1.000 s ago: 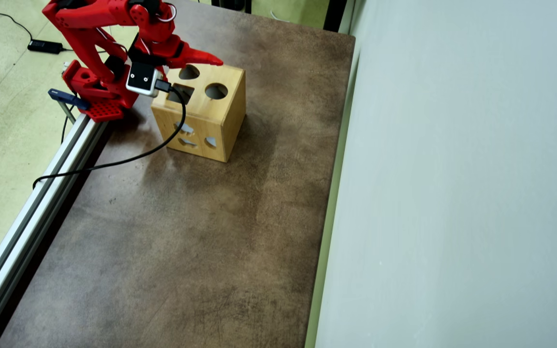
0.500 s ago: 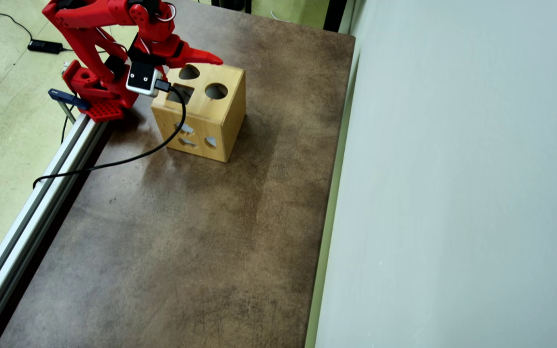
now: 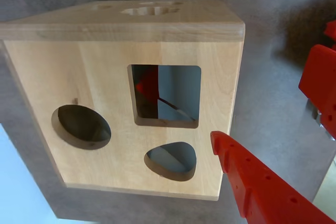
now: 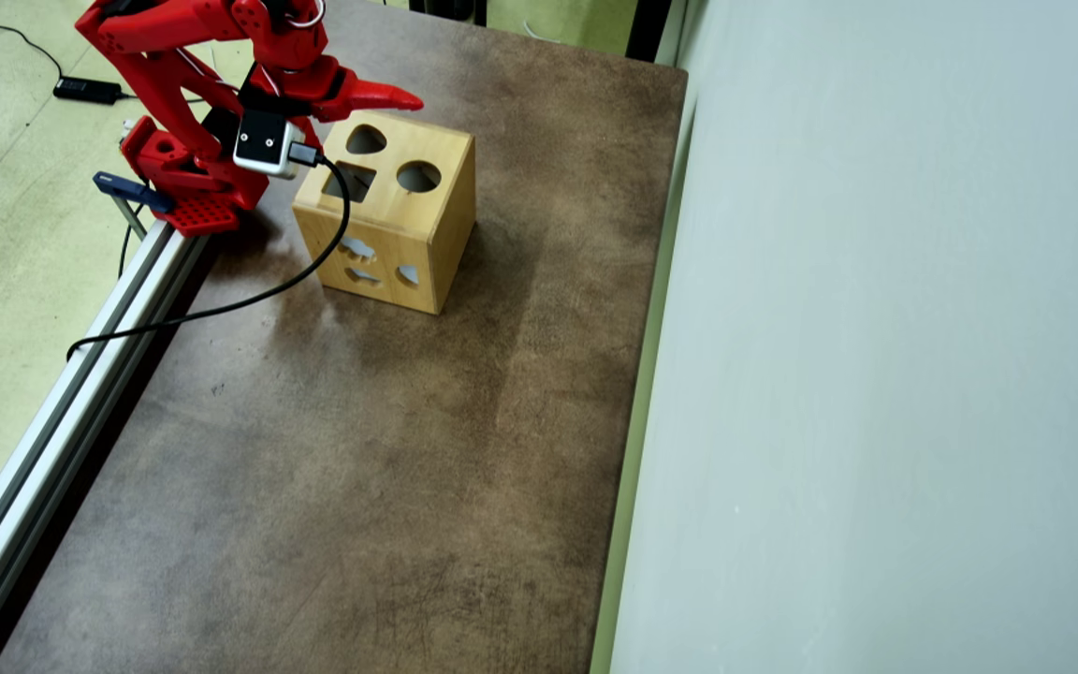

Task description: Pick and place the red cube on the square hole

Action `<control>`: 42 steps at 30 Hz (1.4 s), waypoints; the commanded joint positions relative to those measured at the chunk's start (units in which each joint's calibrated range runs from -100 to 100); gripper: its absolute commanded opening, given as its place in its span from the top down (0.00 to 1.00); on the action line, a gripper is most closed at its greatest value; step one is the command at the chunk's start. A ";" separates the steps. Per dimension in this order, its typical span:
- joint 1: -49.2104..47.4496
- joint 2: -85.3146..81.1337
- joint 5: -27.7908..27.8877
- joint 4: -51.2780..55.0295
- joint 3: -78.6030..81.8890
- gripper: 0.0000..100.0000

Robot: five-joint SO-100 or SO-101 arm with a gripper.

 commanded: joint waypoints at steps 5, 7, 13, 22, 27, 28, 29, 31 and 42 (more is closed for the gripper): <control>-0.27 -6.91 0.39 0.17 1.85 0.17; -0.27 -8.78 0.39 0.17 1.85 0.17; -0.27 -12.85 0.20 0.17 1.94 0.17; -0.35 -16.67 0.00 0.17 2.02 0.17; -0.35 -16.59 0.20 0.01 2.02 0.17; -0.35 -16.59 0.15 0.01 2.02 0.17; -0.27 -16.50 0.15 0.01 2.02 0.17; -0.27 -15.99 0.15 0.01 2.02 0.17; -0.27 -15.99 0.15 0.01 2.02 0.17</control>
